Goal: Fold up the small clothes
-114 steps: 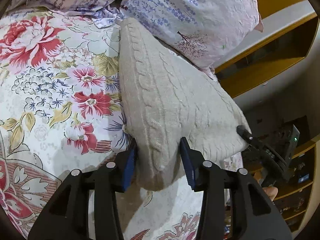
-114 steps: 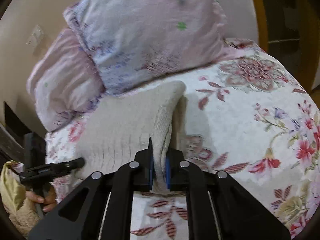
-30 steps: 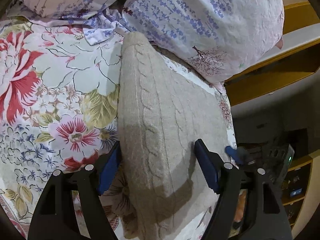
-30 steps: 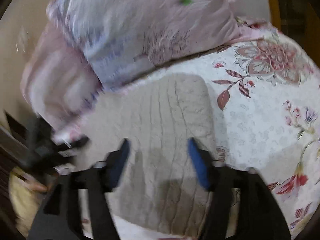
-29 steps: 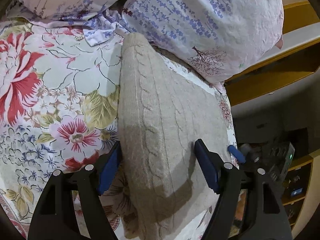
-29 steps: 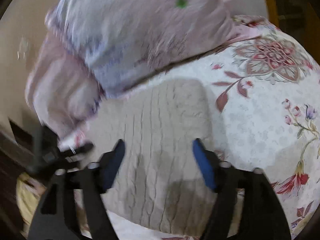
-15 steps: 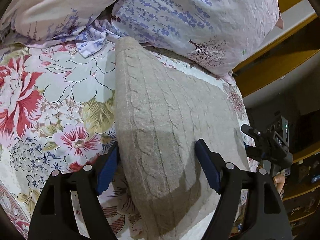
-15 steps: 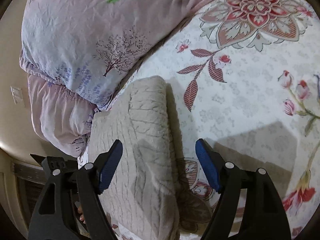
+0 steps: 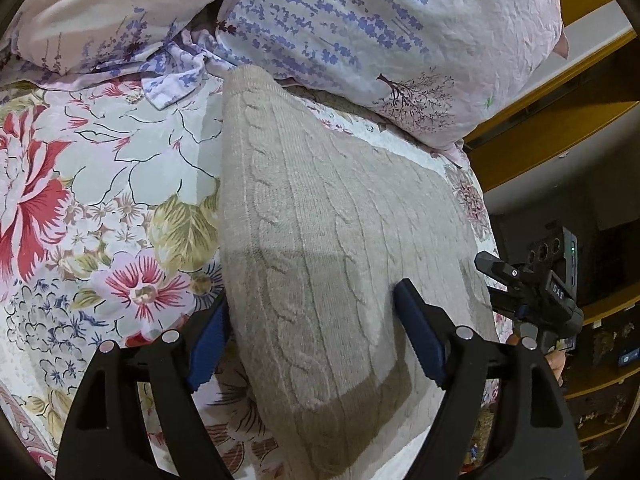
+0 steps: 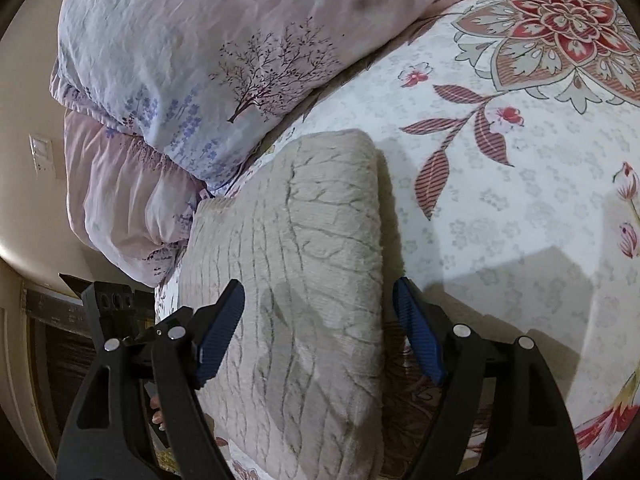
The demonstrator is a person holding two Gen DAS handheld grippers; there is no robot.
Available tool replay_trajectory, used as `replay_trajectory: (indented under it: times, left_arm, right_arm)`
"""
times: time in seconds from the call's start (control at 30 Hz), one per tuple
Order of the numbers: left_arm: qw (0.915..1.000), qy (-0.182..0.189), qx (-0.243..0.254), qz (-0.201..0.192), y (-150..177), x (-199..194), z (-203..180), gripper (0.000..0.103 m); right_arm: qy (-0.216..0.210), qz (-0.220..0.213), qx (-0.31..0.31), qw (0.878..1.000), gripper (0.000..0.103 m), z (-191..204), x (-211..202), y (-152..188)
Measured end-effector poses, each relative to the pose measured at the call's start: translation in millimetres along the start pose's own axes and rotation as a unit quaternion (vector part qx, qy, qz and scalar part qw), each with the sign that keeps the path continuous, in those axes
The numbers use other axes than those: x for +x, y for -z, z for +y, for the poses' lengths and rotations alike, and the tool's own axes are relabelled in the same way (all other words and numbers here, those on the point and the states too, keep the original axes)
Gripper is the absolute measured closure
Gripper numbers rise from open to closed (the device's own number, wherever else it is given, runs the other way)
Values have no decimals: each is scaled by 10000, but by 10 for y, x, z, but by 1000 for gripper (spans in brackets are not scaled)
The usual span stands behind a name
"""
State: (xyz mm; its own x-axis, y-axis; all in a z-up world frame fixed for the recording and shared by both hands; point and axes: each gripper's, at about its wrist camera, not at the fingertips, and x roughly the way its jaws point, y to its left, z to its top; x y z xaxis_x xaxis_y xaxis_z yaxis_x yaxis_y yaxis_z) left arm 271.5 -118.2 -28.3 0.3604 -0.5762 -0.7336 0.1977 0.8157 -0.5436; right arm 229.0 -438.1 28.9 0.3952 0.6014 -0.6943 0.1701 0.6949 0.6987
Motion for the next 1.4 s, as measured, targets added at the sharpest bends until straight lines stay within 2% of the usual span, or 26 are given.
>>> replay_trajectory:
  times: [0.37,0.53,0.6,0.63,0.7,0.77,0.83,1.03,1.13,1.3,1.4]
  left_arm:
    - [9999,87,-67,3,-48,80,0,22]
    - [9992,328,-218,-21,-44,90,42,25]
    - [9986,439,-307,-50,-41,78,63,29]
    - [9982,502,-322,-76,-35,61,70,34]
    - [9971,668,-337,-163,-28,10,70,45]
    - [9956,849,-329,-210,-27,-37,65,57]
    - [9942,1006,-292,-253,-20,-91,60,61]
    - [9875,1505,-204,-419,-15,-437,82,64]
    - [9860,1563,-154,-562,-21,-719,177,64]
    - [9841,1588,-206,-763,17,-1174,563,64]
    - [9857,1403,-400,-848,40,-1274,888,64]
  right_arm:
    - [58,191,-400,9990,29,161,124,42]
    - [144,335,-602,9975,44,260,204,103]
    - [148,381,-607,9973,53,270,210,121]
    - [77,374,-536,9978,60,265,202,129]
    - [-78,323,-387,9987,67,251,170,143]
    - [-168,231,-321,9991,69,268,114,171]
    - [-284,90,-316,9991,72,333,45,216]
    - [-642,-207,-435,9968,76,642,-109,329]
    - [-773,-265,-585,9949,76,856,-58,378]
    - [-924,-315,-1098,9891,76,1288,235,493]
    - [-794,-157,-1278,9885,76,1444,526,580]
